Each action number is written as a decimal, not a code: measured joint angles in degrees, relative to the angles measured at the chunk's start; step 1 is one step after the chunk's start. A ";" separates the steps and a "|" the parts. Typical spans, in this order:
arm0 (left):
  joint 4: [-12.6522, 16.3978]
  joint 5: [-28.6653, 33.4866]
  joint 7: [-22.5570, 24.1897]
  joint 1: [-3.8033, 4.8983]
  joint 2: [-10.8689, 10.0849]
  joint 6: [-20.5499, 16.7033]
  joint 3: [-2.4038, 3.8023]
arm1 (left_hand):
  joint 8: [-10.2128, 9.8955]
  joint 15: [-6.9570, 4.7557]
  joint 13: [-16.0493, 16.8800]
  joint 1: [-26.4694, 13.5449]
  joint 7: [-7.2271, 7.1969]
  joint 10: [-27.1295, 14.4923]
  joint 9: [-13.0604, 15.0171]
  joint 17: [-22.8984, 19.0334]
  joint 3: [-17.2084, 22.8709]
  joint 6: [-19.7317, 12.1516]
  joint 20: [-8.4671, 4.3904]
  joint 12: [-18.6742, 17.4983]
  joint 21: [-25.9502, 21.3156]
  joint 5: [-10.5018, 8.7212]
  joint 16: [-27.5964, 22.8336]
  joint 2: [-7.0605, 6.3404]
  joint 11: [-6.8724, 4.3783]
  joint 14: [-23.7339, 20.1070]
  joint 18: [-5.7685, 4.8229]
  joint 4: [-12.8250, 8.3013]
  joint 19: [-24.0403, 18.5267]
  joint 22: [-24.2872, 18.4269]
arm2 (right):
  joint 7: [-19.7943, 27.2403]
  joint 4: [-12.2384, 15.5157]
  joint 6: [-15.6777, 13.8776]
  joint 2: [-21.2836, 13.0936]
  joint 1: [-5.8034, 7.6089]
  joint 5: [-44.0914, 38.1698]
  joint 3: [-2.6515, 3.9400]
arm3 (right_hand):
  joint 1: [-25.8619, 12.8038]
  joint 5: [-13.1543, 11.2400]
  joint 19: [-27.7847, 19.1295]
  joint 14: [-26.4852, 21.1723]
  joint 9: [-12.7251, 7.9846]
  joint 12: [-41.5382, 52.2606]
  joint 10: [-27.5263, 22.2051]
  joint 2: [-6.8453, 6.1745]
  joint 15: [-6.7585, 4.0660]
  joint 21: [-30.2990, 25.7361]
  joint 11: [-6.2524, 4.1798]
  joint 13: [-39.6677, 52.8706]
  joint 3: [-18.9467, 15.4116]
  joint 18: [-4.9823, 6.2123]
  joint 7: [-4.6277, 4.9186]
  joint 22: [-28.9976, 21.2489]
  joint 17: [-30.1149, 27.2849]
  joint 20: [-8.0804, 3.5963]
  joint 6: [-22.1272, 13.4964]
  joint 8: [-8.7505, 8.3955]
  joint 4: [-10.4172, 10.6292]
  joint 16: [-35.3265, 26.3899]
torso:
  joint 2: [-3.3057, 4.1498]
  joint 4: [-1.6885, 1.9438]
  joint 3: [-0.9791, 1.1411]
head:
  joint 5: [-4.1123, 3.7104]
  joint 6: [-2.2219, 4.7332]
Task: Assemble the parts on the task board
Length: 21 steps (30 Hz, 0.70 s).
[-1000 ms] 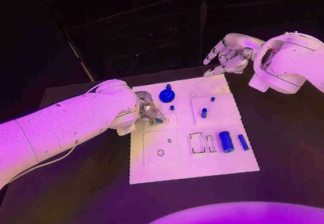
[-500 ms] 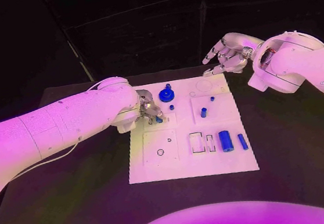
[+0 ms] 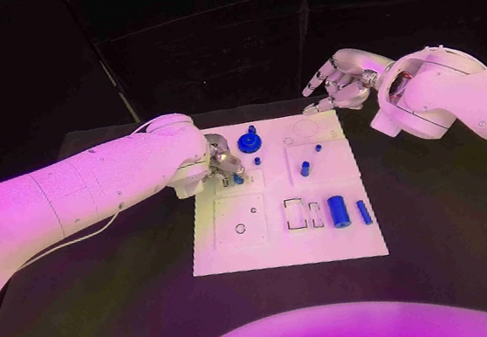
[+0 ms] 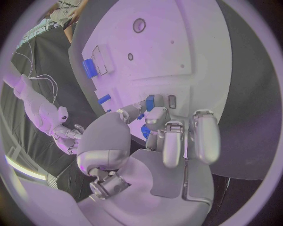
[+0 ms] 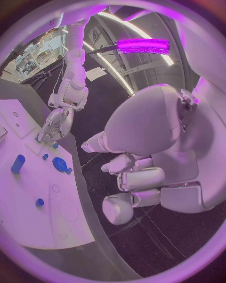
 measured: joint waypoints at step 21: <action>-0.51 0.21 -0.07 -0.08 0.32 0.90 -0.06 | -0.25 0.01 0.19 -2.61 -0.38 0.19 -0.59 0.00 -4.01 1.07 -0.20 0.21 0.00 0.06 0.00 1.18 -0.21 0.01 0.00 3.10 0.20 0.00 | 0.03 -0.16 0.35 0.18 0.00 0.00 0.00 | 0.00 0.00 0.00 0.00 -0.01 0.00 0.00 0.00 0.00 0.00 0.00 0.01 0.00 0.00 0.00 0.01 -0.01 0.00 0.00 0.00 0.00 0.01 | 0.00 0.05 -0.03 | -0.14 -0.10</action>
